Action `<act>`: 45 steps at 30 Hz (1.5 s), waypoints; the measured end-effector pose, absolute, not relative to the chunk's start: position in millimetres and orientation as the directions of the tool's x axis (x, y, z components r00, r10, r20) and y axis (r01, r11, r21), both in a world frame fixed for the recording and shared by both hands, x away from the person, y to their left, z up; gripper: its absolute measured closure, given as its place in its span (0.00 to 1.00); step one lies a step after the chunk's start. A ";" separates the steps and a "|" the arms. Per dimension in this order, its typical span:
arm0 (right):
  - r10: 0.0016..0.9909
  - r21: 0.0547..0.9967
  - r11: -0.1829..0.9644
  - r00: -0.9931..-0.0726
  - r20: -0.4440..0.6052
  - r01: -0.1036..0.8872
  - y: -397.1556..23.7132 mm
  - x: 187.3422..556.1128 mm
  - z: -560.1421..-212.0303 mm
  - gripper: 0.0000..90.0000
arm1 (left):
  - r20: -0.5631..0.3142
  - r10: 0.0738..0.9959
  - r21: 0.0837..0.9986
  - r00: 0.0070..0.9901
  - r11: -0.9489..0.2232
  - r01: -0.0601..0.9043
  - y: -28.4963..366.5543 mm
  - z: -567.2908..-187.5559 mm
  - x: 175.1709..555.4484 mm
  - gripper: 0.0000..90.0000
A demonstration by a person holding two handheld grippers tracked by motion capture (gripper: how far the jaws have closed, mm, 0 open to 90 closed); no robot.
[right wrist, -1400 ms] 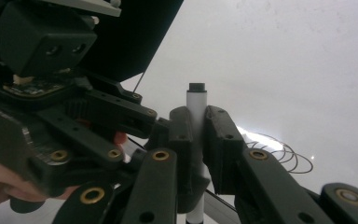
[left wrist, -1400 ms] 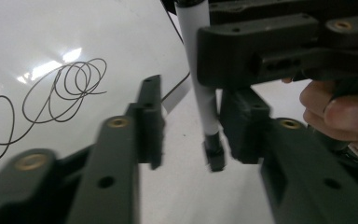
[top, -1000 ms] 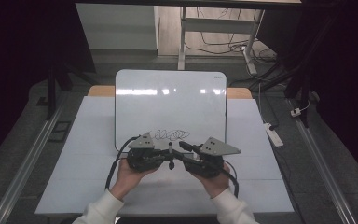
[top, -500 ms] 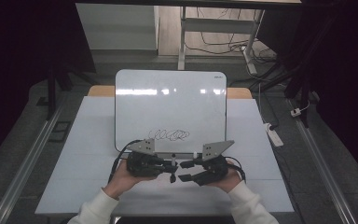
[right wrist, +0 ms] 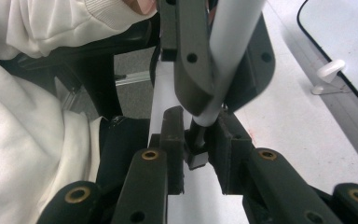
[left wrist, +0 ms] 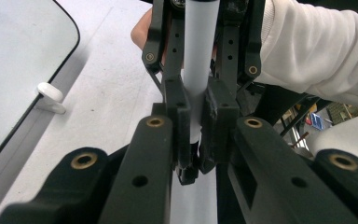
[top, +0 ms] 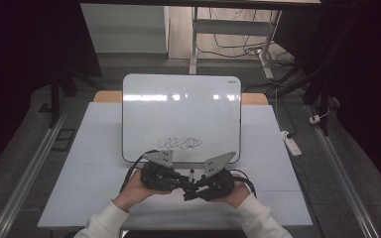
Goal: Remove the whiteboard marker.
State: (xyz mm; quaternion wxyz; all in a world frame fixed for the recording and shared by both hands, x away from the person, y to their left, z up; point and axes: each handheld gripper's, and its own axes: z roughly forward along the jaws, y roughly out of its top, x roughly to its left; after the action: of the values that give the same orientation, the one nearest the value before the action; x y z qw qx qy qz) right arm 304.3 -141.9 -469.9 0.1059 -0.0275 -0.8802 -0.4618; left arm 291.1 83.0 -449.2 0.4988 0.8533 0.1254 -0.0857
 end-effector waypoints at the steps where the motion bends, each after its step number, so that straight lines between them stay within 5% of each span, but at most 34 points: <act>1: -0.049 0.807 0.572 -0.976 0.212 0.146 -141.9 304.3 -469.9 0.84 | -0.273 0.126 0.829 0.954 -0.473 0.299 82.2 -449.5 291.3 0.90; 13: -0.034 0.819 0.552 -0.977 0.208 0.155 -137.7 303.2 -472.0 0.85 | -0.261 0.133 0.841 0.956 -0.456 0.292 81.7 -449.7 292.2 0.90; 16: -0.001 0.834 0.526 -0.980 0.198 0.167 -139.3 304.0 -471.6 0.86 | -0.256 0.160 0.853 0.953 -0.426 0.301 83.9 -448.8 292.1 0.82; 27: 0.155 0.879 0.443 -0.981 0.117 0.175 -153.5 308.8 -468.3 0.86 | -0.165 0.420 0.888 0.892 -0.330 0.319 132.1 -437.5 274.0 0.44; 33: 0.271 0.914 0.366 -0.960 0.073 0.173 -163.9 310.3 -459.8 0.86 | -0.138 0.622 0.874 0.771 -0.289 0.390 183.1 -457.9 245.1 0.37; 45: 0.451 0.948 0.273 -0.892 0.027 0.166 -171.8 316.1 -457.6 0.86 | -0.106 0.764 0.825 0.636 -0.290 0.486 222.1 -496.3 234.3 0.30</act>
State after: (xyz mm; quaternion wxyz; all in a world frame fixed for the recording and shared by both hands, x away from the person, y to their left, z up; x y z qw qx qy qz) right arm 316.1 -171.8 -457.6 -0.1247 -0.1958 -0.7879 -0.5704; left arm 234.3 222.1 -496.3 0.4446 0.7877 0.3967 0.1566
